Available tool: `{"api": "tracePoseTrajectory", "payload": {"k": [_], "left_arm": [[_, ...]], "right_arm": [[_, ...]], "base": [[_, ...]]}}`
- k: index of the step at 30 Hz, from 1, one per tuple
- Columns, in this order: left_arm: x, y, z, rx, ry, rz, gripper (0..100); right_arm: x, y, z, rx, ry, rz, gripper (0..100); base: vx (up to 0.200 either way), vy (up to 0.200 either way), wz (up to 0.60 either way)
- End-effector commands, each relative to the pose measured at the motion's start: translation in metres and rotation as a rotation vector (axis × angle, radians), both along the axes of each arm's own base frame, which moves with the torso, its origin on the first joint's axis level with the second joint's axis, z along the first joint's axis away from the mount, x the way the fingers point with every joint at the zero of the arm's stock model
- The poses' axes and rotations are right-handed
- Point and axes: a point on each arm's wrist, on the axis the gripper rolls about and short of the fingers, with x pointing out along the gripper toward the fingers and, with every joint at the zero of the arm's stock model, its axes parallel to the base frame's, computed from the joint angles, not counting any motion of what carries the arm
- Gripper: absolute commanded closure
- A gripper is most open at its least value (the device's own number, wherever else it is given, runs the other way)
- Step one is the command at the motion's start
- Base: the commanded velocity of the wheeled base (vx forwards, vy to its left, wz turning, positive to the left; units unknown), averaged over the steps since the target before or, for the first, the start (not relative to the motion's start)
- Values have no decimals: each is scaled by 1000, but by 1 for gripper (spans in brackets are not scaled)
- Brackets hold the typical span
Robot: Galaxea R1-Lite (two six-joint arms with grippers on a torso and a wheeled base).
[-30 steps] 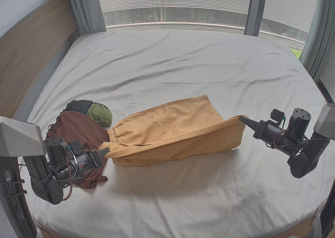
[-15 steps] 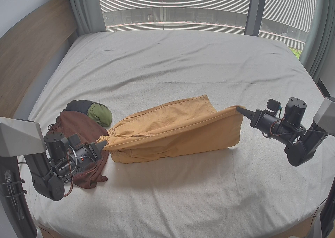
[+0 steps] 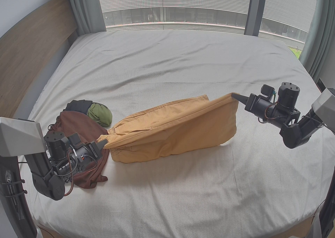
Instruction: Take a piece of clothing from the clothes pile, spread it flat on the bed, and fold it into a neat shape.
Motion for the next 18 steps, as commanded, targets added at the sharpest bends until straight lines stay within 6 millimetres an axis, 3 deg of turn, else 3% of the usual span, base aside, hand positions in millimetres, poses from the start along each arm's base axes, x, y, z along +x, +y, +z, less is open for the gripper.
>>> {"api": "tracePoseTrajectory", "payload": {"k": [1, 18], "left_arm": [[0, 0, -1, -5, 7, 4, 100], [20, 0, -3, -69, -10, 57, 100]], "right_arm": [[20, 3, -3, -1, -6, 0, 100], [50, 7, -12, -7, -4, -3, 100]], "base": [[0, 0, 0], [0, 0, 0]]}}
